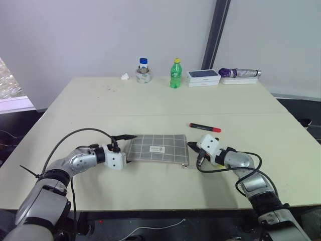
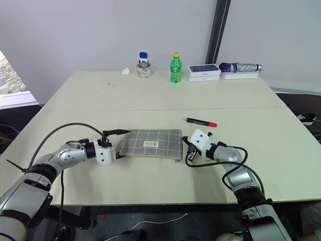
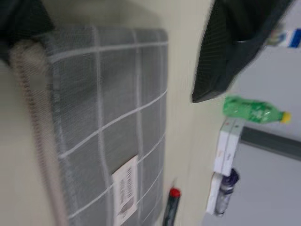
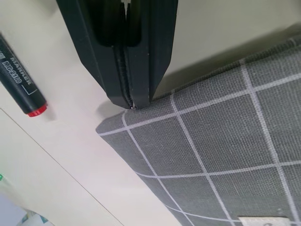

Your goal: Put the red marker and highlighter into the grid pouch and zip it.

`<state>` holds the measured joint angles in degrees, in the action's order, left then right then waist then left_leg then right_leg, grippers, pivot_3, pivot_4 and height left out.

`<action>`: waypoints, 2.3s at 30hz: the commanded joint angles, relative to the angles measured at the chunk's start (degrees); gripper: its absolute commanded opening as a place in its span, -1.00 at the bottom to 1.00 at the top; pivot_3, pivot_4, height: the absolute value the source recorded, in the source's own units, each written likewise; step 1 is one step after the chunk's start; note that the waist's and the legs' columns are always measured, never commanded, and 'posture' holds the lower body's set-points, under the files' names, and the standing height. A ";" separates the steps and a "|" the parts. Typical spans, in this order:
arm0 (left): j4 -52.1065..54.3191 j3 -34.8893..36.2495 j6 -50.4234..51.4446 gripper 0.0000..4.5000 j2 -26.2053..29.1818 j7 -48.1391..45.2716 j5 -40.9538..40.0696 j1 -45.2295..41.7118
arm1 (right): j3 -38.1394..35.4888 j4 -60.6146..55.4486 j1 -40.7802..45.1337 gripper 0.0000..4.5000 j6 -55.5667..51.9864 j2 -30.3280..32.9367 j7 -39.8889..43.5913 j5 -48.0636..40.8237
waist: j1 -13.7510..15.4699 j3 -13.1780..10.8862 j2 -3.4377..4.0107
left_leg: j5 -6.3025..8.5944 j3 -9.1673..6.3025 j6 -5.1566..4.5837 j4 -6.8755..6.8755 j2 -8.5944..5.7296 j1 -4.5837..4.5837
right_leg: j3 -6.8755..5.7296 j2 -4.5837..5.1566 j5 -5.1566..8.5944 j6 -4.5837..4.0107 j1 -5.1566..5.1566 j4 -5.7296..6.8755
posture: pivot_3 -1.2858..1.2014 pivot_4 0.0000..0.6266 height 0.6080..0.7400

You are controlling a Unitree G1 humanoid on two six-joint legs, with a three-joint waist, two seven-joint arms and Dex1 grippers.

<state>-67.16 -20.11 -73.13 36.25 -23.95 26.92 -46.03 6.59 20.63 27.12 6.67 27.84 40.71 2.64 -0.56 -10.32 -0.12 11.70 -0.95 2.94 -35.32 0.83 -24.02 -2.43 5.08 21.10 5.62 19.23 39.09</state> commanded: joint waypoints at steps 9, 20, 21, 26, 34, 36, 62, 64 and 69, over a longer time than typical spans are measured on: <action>0.97 2.67 2.09 -0.98 -0.74 -16.80 -15.35 3.57 | -0.57 -1.09 0.73 -1.00 1.15 0.31 -0.09 -0.05 | -0.33 0.01 0.01 | -0.11 0.13 0.18 0.01 0.03 0.01 | 0.13 -0.01 0.00 0.00 0.07 0.00 | 0.03 -0.52 1.00; 16.41 11.36 16.00 -1.00 -3.07 -22.96 -31.52 12.02 | -7.32 -11.30 0.64 0.31 -8.30 1.08 1.25 -9.35 | -0.24 0.00 0.00 | -0.09 0.21 0.16 0.00 0.09 0.00 | 0.22 -0.01 0.00 0.00 0.11 0.01 | 0.03 -0.52 1.00; 19.39 12.04 17.93 -1.00 -3.32 -22.37 -32.52 13.48 | -8.27 -12.83 0.18 0.57 -9.70 1.24 1.60 -10.80 | -0.22 0.00 0.00 | -0.09 0.21 0.15 0.00 0.09 0.00 | 0.23 -0.02 0.00 0.00 0.11 0.01 | 0.03 -0.52 1.00; 32.05 15.10 27.33 -1.00 -3.74 -16.76 -31.87 20.06 | -10.41 -20.59 -4.16 0.98 -16.92 3.23 2.76 -14.86 | -0.05 0.00 -0.01 | 0.01 0.20 -0.02 -0.01 0.11 -0.01 | 0.25 -0.01 0.00 0.00 0.10 0.01 | 0.03 -0.52 1.00; 50.24 17.31 41.40 -1.00 -3.99 -3.60 -20.27 28.89 | -8.28 -31.77 -9.65 0.98 -25.74 1.26 -0.14 -17.87 | -0.24 0.00 -0.01 | 0.03 0.24 -0.04 0.02 0.13 0.06 | 0.38 -0.05 0.00 -0.01 0.13 0.09 | 0.03 -0.52 1.00; 53.99 17.25 44.18 -1.00 -4.78 -1.93 -19.24 30.31 | -7.14 -32.35 -10.77 0.98 -25.88 0.38 -1.26 -17.01 | -0.09 0.00 -0.01 | 0.03 0.26 -0.04 0.02 0.13 0.06 | 0.40 -0.04 0.00 -0.01 0.12 0.07 | 0.03 -0.52 1.00; 65.11 18.53 53.38 -1.00 -5.88 1.40 -18.04 33.73 | -2.53 -18.19 -2.14 -0.96 -27.21 -14.19 -12.54 -13.33 | -0.19 -0.01 -0.02 | 0.05 0.39 -0.08 0.10 0.13 0.05 | 0.56 -0.03 0.00 -0.01 0.26 0.07 | 0.03 -0.52 1.00; 64.79 18.43 53.56 -1.00 -5.83 2.03 -17.22 33.84 | -1.85 -18.52 -1.85 -0.96 -27.50 -13.75 -12.53 -12.38 | -0.20 -0.01 -0.02 | 0.05 0.40 -0.08 0.11 0.13 0.05 | 0.56 -0.03 0.00 -0.01 0.26 0.07 | 0.03 -0.52 1.00; 64.53 17.04 52.80 -1.00 -5.77 3.41 -14.27 34.20 | 3.45 -20.68 -0.01 -0.96 -27.89 -11.72 -13.79 -5.36 | -0.21 -0.01 -0.02 | 0.05 0.42 -0.08 0.12 0.13 0.04 | 0.59 -0.03 0.00 -0.01 0.29 0.07 | 0.03 -0.52 1.00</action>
<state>-3.99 -3.30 -19.28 30.29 -21.66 11.75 -11.89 8.76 3.06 25.33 -21.10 16.32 27.53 -4.31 -0.76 -10.32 -0.14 11.75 -0.53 2.86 -35.20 0.97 -23.98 -1.84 5.05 21.10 5.61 19.54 39.17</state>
